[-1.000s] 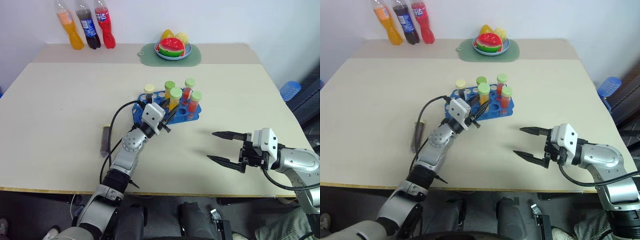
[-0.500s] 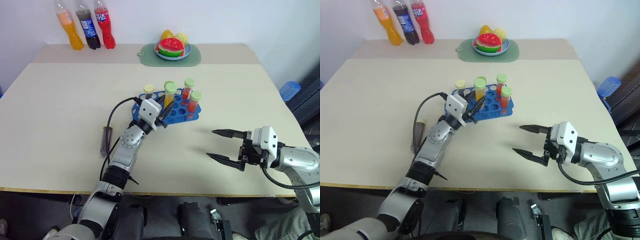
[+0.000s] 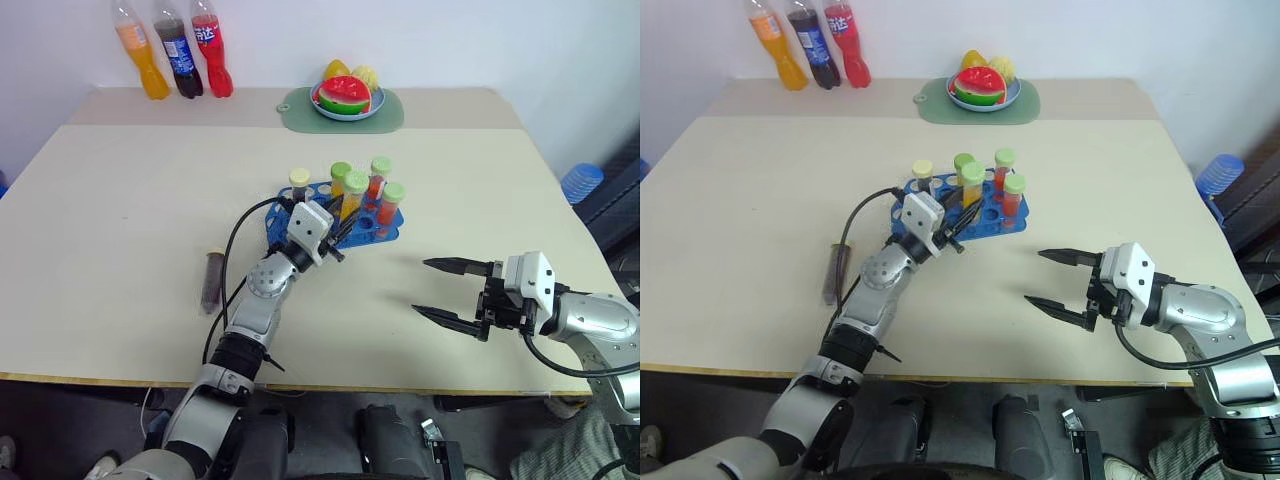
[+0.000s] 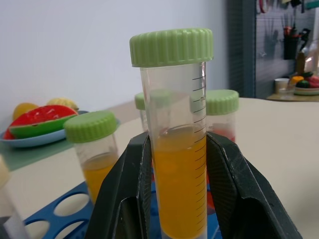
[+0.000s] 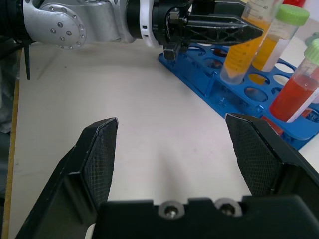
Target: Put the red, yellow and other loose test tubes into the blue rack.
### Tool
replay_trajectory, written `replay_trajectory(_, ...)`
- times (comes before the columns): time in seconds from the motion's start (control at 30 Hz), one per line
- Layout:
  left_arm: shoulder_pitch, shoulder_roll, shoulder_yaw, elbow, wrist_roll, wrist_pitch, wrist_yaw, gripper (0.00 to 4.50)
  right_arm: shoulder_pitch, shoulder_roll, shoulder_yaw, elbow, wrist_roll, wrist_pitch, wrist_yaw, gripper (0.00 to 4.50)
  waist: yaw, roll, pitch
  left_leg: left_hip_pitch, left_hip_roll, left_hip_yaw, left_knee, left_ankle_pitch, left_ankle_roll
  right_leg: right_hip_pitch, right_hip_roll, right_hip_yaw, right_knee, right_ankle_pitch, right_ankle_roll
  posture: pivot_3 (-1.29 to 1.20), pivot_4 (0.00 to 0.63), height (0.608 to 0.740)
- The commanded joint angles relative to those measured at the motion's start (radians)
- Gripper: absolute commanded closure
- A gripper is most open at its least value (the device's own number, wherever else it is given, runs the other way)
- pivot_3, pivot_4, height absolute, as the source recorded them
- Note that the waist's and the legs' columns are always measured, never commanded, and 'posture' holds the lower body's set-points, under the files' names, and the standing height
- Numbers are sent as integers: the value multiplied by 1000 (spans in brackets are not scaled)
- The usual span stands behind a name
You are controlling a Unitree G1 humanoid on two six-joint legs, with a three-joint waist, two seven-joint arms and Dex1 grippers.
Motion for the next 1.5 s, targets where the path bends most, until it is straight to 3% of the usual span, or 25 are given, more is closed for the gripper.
replay_trajectory(0.03, 7, 6, -1, 22, 3, 21, -16, 3076, 4, 7, -18, -19, 11, -16, -5, 684, -1, 0, 0, 0, 0, 0, 0, 0, 0, 0, 0, 0, 0, 0, 0, 0, 150, 740)
replay_trajectory(1.07, 20, 59, 41, 98, 19, 16, 27, 3076, 14, 24, -61, 57, -25, -70, -65, 684, -1, 1, -6, 1, 0, 0, 0, 0, 0, 0, 0, 0, 1, 0, 0, 0, 150, 740)
replay_trajectory(1.5, -8, 9, 14, 104, 16, 3, -33, 3076, 58, 36, -86, 55, -25, -90, -79, 684, 0, 2, -9, 5, 0, 0, 0, 0, 0, 6, 0, 0, -1, 0, 0, 0, 150, 740)
